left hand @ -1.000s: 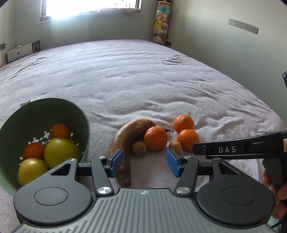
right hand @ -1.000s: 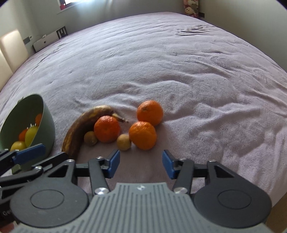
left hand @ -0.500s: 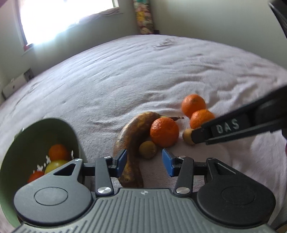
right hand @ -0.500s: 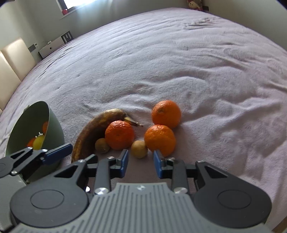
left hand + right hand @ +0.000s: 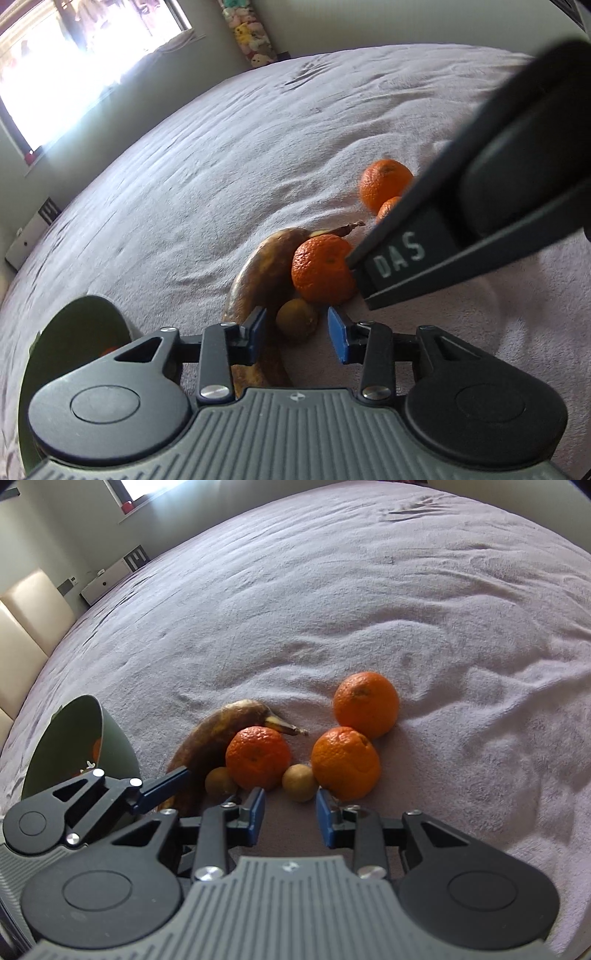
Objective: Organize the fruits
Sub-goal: 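Grasp a small brown fruit with the left tool while the right tool grasps another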
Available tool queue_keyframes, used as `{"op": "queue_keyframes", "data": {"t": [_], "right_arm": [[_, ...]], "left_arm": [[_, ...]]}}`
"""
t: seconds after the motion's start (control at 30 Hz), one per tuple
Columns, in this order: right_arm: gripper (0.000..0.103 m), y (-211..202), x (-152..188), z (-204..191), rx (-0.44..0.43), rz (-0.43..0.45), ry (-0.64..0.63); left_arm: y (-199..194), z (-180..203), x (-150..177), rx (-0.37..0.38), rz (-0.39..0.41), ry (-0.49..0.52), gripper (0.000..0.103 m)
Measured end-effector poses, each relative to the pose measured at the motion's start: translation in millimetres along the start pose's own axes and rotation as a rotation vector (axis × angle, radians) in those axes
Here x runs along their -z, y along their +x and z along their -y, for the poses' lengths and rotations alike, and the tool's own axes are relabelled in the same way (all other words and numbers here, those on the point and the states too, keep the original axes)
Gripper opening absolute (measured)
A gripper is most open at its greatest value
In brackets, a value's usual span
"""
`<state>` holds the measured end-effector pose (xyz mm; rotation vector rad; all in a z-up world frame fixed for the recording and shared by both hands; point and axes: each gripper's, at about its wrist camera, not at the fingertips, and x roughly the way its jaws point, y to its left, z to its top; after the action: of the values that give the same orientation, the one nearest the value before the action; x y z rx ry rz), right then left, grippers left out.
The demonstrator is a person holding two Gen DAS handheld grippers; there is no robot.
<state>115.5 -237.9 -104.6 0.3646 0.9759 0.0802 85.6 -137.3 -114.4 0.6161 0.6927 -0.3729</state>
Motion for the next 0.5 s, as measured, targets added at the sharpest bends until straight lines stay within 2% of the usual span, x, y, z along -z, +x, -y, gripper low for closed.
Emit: {"op": "queue_keyframes", "data": {"t": [0.17,0.5], "right_arm": [[0.027,6,-1,5,-0.001,-0.019,0.037],[0.028,16,-2,12,-0.027,-0.023,0.1]], "left_arm": [[4,7,2,0.0,-0.002,0.042,0.043],[12,7,2,-0.002,-0.002,0.047,0.043]]}}
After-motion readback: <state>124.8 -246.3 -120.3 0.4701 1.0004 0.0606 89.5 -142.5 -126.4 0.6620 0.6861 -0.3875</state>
